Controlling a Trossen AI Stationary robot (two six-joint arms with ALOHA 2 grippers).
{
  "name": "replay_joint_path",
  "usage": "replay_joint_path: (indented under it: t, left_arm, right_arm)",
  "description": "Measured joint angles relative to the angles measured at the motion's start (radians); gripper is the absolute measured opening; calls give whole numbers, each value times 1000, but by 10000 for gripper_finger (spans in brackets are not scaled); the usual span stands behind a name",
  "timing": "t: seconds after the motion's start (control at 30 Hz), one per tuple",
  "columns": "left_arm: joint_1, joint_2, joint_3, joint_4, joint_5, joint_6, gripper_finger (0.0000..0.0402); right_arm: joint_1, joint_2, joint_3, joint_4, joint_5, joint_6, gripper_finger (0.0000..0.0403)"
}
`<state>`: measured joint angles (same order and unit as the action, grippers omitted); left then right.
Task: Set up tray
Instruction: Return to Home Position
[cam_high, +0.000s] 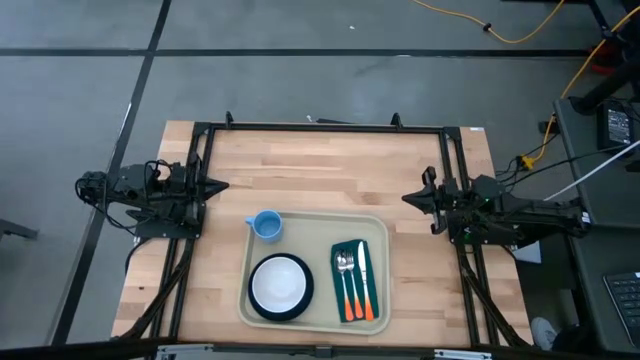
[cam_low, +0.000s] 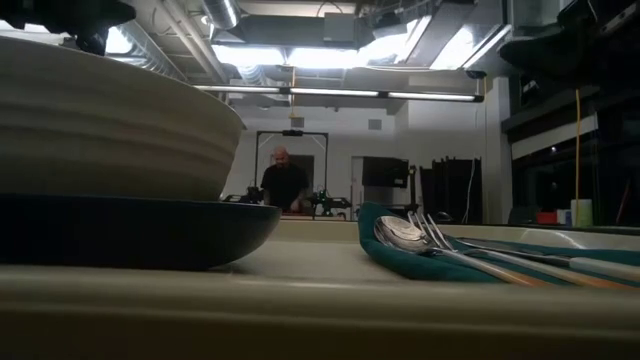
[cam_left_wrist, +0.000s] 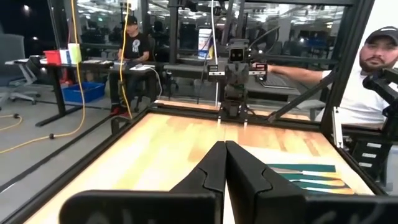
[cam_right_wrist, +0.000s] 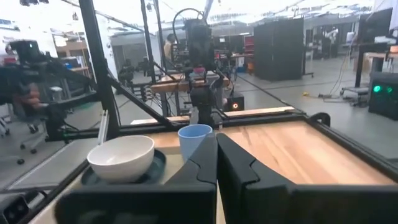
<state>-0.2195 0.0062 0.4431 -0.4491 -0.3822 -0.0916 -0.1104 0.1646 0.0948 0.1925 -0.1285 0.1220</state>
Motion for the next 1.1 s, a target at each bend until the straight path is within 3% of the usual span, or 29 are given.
replay_joint_path:
  t: [0.27,0.4,0.63,0.77,1.1]
  left_arm:
    - [0,-1,-20,-7,0,-15,3]
    - [0,-5,-111,53,20,-72,1]
    - [0,-5,-291,301,4,-44,1]
    - [0,-5,-351,326,11,-92,2]
    - [0,-6,-377,349,-16,-10,1]
  right_arm:
    - [0,0,-3,-2,3,-75,2]
    - [0,1,-3,-40,3,-73,2]
    - [0,1,-6,-64,3,-95,2]
    - [0,1,-81,5,4,-83,2]
    - [0,3,-88,-16,-20,-75,4]
